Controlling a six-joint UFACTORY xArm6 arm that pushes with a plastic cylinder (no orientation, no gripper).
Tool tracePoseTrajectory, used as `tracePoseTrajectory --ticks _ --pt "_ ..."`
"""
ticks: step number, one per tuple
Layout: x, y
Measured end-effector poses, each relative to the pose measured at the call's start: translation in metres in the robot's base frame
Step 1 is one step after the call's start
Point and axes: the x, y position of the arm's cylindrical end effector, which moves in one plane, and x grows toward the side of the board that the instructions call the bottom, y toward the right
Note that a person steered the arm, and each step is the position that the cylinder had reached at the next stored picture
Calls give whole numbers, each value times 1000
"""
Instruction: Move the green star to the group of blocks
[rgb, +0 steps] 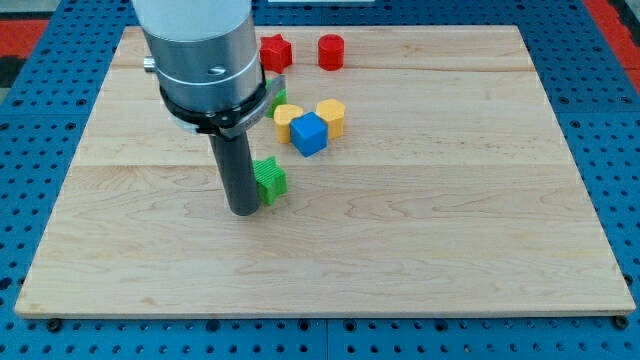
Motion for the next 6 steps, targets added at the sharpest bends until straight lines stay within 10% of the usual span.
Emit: tracePoseTrajectory --ticks 2,6 --pt "-5 -58" --pt "-13 67"
